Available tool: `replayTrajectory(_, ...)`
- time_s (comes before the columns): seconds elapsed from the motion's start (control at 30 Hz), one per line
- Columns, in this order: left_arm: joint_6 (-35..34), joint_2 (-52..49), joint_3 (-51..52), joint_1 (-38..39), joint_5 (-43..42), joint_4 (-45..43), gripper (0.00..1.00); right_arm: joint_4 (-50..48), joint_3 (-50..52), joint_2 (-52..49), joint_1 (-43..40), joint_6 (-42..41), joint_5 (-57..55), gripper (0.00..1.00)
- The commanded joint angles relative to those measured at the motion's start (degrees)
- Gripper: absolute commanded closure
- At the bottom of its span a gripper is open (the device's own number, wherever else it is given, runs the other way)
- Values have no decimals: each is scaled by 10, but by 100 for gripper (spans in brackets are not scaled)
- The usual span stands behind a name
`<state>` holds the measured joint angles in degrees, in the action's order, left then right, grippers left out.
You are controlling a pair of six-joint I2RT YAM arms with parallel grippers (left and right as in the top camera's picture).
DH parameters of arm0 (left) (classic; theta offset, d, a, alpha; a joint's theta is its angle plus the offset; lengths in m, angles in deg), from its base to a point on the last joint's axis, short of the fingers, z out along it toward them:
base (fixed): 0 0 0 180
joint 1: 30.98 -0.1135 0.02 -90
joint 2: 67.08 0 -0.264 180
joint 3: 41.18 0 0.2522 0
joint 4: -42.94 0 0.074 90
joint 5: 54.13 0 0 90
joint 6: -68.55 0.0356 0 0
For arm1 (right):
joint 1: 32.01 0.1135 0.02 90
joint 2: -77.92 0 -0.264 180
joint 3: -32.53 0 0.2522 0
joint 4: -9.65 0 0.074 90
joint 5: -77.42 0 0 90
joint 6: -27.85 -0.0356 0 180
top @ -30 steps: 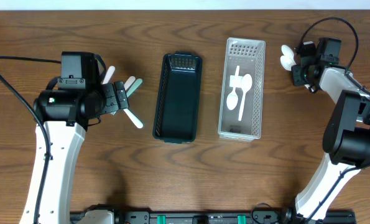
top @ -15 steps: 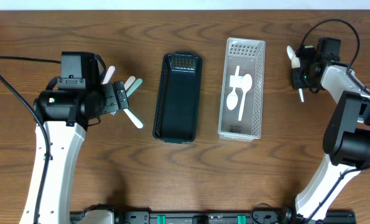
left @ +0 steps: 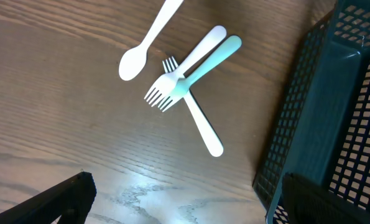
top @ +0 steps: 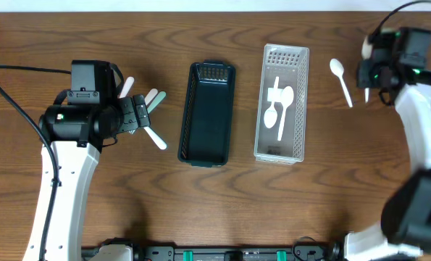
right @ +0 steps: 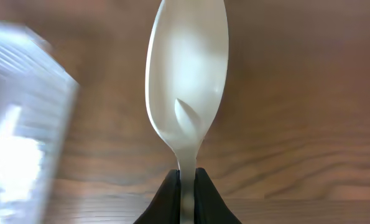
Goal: Pack container
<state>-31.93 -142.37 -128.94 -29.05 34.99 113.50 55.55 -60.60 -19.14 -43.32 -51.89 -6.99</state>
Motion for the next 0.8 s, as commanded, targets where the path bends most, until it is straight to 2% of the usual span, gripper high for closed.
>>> replayTrajectory(0.0,4,0,-12,-3,9,2,2,23,-2,42,33,-68,34,99)
replayTrajectory(0.2,4,0,-12,-3,9,2,2,110,12,38,116,-245,27,99)
replayTrajectory(0.3,4,0,-12,-3,9,2,2,111,42,20,162,-323,15,99)
replayTrajectory(0.5,4,0,-12,-3,9,2,2,88,74,-33,239,-344,1,98)
replayTrajectory(0.53,4,0,-12,-3,9,2,2,87,74,-38,246,-344,-9,93)
replayTrajectory(0.57,4,0,-12,-3,9,2,2,82,74,-41,250,-344,-18,78)
replayTrajectory(0.6,4,0,-12,-3,9,2,2,72,74,-42,251,-343,-31,55)
replayTrajectory(0.63,4,0,-12,-3,9,2,2,57,73,-40,250,-337,-40,46)
replayTrajectory(0.77,4,0,-12,-3,9,2,2,15,51,-25,228,-282,-43,42)
